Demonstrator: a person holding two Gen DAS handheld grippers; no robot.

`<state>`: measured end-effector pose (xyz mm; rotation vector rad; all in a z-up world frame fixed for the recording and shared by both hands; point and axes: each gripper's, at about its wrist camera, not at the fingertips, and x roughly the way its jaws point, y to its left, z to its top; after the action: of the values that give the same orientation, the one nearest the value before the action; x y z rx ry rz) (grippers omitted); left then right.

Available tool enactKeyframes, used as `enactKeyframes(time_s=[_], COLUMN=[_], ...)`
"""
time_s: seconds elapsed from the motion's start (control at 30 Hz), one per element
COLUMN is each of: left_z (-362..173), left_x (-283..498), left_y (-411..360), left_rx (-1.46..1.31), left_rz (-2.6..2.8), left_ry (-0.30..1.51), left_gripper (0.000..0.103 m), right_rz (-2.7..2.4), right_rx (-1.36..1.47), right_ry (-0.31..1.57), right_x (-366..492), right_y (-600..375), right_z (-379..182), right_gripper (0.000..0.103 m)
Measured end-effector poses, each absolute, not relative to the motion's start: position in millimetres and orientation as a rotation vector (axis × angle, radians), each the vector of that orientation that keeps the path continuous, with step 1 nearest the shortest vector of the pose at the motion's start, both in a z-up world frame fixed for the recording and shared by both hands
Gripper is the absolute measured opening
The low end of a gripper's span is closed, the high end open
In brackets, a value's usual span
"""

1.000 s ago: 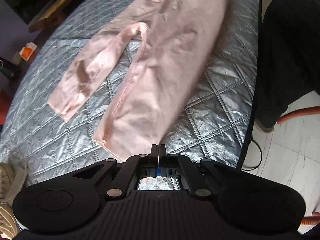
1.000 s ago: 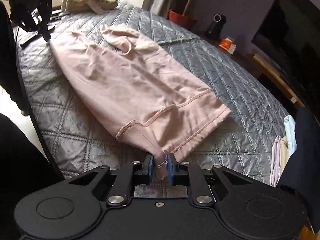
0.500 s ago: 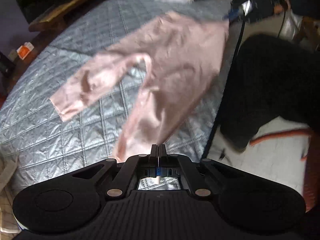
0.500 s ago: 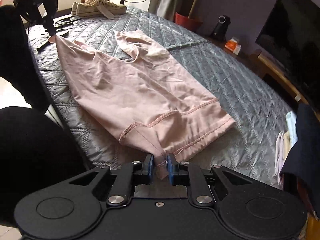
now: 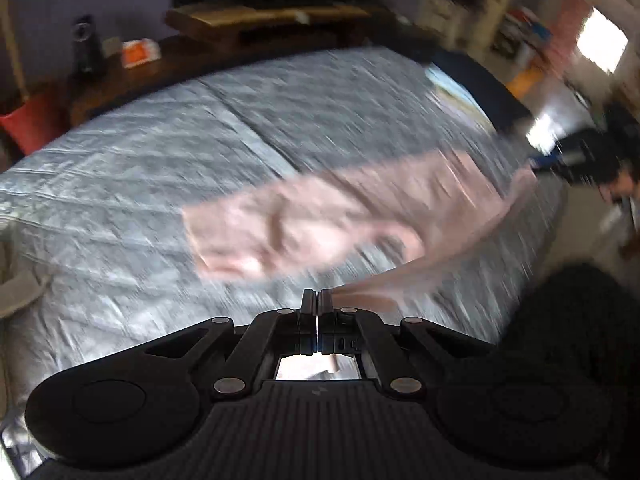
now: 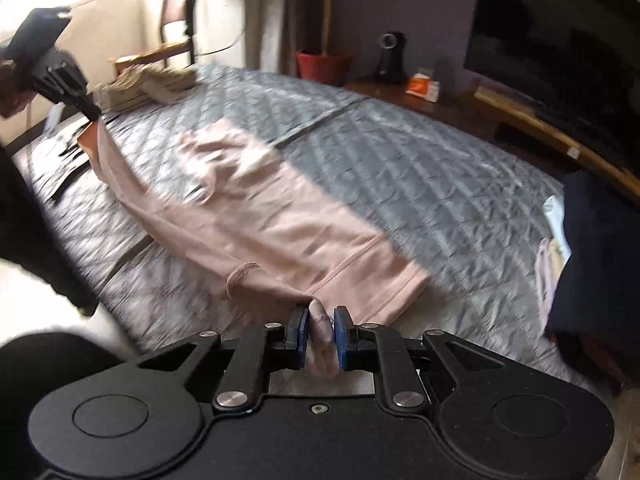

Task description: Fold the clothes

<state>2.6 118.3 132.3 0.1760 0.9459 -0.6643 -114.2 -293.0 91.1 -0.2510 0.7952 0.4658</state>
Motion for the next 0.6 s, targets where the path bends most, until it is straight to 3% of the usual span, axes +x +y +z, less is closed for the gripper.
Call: enactKeyframes(time_s=[0.37,0.6], left_z=[104.8,85.7], left_x=[106.6,125.2], left_y=[98.1,108.7], left_rx=[0.088,0.033], left_rz=[-0.487,-0.398], left_ry=[0.903,0.860], left_gripper=[0.000,0.002], right_rz=[0.346,0.331], right_rx=[-0.213,-0.215], right_ry=[0.859,0.896], right_x=[-19.3,-9.0], right_y=[-311.4,-314.1], right_z=[56.7,33.9], right_gripper=[0.013,0.013])
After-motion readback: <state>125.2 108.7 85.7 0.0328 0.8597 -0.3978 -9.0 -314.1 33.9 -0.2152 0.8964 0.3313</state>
